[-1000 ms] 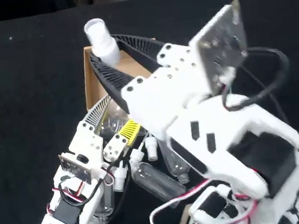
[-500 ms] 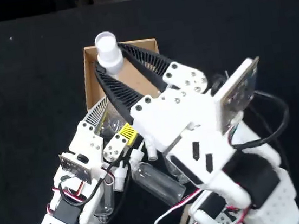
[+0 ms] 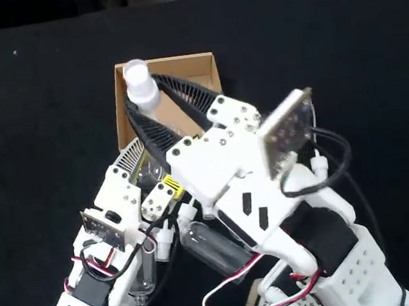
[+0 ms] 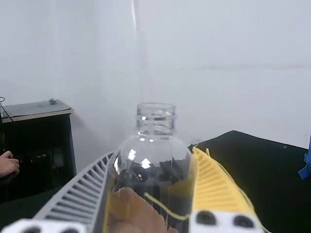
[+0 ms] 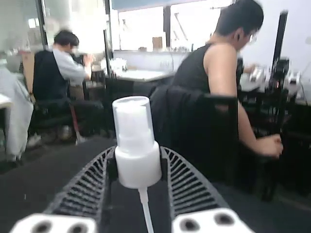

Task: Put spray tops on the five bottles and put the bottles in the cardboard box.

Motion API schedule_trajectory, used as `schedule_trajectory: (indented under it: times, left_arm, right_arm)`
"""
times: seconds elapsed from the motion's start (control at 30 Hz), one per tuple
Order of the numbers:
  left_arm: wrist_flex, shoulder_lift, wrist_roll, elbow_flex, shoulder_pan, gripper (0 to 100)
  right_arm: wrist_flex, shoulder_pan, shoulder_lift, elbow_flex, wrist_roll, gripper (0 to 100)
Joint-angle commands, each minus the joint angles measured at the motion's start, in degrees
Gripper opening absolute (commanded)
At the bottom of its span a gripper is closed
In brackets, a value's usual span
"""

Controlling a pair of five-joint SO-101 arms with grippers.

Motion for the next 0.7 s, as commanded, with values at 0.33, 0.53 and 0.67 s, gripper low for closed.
schedule_trajectory:
  times: [0.33,0.53,0.67]
  left_arm:
    - [0.18,-0.26,-0.09,1.19,0.04,3]
    - [0.18,-0.26,-0.09,1.19,0.04,3]
    - [0.18,-0.26,0.00,1.19,0.48,3]
  right_arm:
    - [16.97,-1.76,-6.64,-2.77,-0.09,21.5]
    - [25.93,-4.57,-7.60,-7.60,0.09,21.5]
    - [31.56,-1.14,-9.19,-9.98,0.18,21.5]
